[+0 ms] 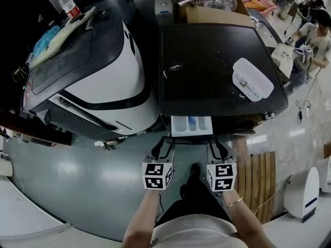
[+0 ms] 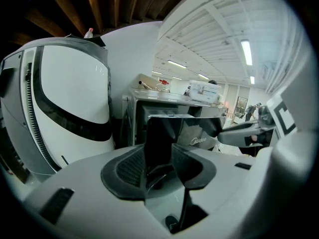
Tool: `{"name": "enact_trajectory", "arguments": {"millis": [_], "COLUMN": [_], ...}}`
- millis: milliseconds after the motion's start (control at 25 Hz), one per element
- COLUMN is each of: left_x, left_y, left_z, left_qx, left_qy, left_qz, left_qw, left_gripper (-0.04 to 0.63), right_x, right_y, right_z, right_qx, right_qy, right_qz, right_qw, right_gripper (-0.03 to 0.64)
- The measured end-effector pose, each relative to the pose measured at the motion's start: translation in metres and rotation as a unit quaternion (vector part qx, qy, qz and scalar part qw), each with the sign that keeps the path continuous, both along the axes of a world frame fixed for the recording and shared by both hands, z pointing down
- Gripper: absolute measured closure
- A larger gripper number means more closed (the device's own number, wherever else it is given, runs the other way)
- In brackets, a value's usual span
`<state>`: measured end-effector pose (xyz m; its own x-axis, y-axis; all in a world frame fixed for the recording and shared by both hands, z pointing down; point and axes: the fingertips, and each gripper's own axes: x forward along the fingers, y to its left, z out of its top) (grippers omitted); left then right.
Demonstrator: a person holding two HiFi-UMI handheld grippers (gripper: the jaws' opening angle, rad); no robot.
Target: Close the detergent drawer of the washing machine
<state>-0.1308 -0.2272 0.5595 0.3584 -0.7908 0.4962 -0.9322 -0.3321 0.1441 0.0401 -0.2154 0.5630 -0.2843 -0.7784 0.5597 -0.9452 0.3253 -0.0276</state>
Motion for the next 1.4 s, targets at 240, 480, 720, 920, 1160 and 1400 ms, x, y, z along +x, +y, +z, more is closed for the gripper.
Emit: {"name": "enact_trajectory", "arguments": {"millis": [240, 480, 720, 920, 1160, 1400], "left_x": [-0.001, -0.001, -0.001, -0.001, -0.002, -0.003], "left_y": [-0.007, -0.017, -0.024, -0.03, -0.038, -0.046], "left_z": [0.001, 0.0, -0.001, -0.001, -0.001, -0.001], "left_qx": [0.0, 0.0, 0.001, 0.002, 0.001, 0.002], "left_qy": [0.001, 0.002, 0.002, 0.002, 0.002, 0.002], "left_qz": [-0.006, -0.009, -0.011, -0.015, -0.019, -0.021], "left_qw": [1.0, 1.0, 0.9999, 0.9999, 0.9998, 0.9998], "left_gripper": [0.436, 0.436, 0.436, 0.436, 0.436, 0.436], "right_x": [-0.001, 0.0, -0.001, -0.001, -0.001, -0.002], "right_y": [-0.007, -0.017, -0.025, -0.03, -0.039, -0.046], "right_z": [0.001, 0.0, -0.001, -0.001, -0.002, -0.001], "right_qx": [-0.001, -0.003, -0.001, 0.001, 0.0, 0.0], "right_qy": [-0.002, -0.001, -0.003, -0.005, -0.006, -0.006], "right_qz": [-0.003, -0.002, -0.002, -0.002, -0.002, -0.001], "right_qw": [1.0, 1.0, 1.0, 1.0, 1.0, 1.0], "right_gripper": [0.529, 0.529, 0.529, 0.529, 0.529, 0.529]}}
